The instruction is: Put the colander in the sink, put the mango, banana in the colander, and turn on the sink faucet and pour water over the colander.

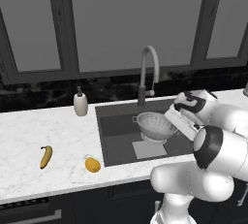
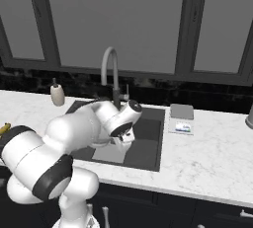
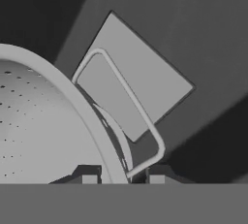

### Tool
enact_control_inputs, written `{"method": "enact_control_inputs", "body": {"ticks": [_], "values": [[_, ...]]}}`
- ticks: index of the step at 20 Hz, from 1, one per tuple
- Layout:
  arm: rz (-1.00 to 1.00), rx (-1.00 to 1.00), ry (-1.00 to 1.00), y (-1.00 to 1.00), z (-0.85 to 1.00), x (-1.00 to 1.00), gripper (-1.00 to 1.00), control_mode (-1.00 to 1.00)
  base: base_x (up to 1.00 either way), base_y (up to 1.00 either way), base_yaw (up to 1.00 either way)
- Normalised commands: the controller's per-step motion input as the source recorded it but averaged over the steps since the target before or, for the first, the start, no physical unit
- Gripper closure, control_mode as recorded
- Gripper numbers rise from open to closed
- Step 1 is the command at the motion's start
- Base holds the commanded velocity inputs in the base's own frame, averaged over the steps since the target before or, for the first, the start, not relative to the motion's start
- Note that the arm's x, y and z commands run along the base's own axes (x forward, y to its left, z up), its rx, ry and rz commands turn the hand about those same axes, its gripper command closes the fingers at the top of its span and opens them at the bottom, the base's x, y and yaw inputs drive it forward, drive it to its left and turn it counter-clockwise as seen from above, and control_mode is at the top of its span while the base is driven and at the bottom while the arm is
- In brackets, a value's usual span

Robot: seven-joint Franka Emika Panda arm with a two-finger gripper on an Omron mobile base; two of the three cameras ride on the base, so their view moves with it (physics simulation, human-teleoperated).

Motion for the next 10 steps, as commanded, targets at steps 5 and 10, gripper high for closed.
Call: {"method": "enact_control_inputs", "body": {"ticks": [5,10], "values": [[0.08,0.0,0.0,0.0,-0.49,0.33,1.0,-1.0,0.0,0.0,0.0],[0.04,0.0,0.02,-0.01,-0.44,0.37,1.0,-1.0,0.0,0.0,0.0]]}}
